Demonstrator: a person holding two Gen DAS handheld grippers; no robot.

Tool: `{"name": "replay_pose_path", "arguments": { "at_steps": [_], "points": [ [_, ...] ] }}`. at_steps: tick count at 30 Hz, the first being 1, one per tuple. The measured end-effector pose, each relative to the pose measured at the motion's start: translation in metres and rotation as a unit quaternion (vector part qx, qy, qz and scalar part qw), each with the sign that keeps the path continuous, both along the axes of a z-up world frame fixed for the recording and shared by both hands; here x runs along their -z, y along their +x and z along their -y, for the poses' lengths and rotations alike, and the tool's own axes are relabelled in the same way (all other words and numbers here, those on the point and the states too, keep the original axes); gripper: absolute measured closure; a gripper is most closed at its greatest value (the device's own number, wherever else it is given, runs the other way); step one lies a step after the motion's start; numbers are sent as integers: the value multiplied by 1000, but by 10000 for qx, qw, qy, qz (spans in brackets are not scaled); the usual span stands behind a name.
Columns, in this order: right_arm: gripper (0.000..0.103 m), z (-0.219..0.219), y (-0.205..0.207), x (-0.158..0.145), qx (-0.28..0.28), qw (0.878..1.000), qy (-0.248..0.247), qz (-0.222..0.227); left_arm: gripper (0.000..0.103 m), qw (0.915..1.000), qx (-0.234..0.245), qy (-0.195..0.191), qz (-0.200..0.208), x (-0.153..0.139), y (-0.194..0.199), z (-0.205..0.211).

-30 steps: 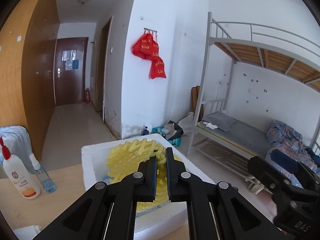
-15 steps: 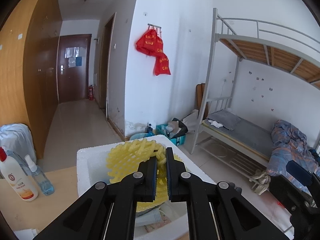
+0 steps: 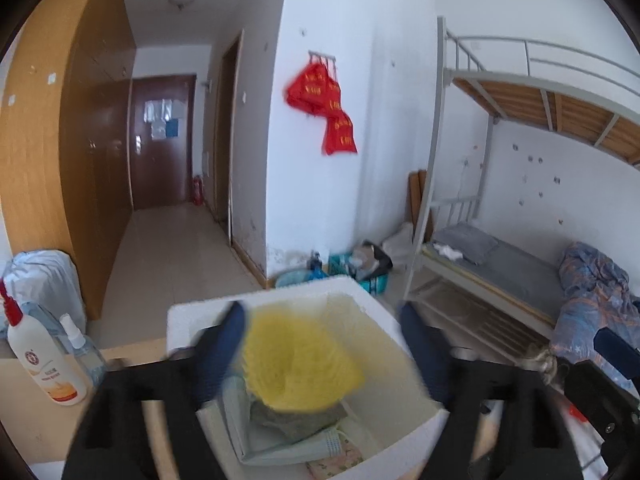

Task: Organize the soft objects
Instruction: 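Lower the yellow foam net into the foam box and open the left gripper, then withdraw both tools from the foam box toward the white tissue and strip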

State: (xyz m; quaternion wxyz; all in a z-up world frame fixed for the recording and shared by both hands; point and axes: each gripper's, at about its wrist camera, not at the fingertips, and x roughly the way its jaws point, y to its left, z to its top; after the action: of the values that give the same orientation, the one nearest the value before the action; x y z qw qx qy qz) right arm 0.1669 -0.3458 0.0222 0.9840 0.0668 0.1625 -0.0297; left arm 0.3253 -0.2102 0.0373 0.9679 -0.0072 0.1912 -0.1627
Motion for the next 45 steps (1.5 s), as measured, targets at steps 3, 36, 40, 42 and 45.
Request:
{"name": "replay_pose_path", "arguments": {
  "at_steps": [3, 36, 40, 42, 45],
  "points": [
    [17, 1, 0, 0, 4, 10000, 22, 10, 13, 9999, -19, 116, 63, -1, -3, 2],
    [16, -55, -42, -8, -1024, 9946, 173, 54, 0, 9912, -1282, -79, 309, -29, -142, -110],
    [16, -67, -59, -12, -1235, 9922, 138, 105, 0, 9892, -1432, -129, 295, -32, -174, -126],
    [15, -71, -64, -12, -1312, 9912, 128, 112, 0, 9882, -1501, -158, 258, -32, -188, -133],
    [13, -81, -73, -13, -1441, 9895, 36, 135, 0, 9852, -1681, -194, 266, -32, -215, -146]
  ]
}}
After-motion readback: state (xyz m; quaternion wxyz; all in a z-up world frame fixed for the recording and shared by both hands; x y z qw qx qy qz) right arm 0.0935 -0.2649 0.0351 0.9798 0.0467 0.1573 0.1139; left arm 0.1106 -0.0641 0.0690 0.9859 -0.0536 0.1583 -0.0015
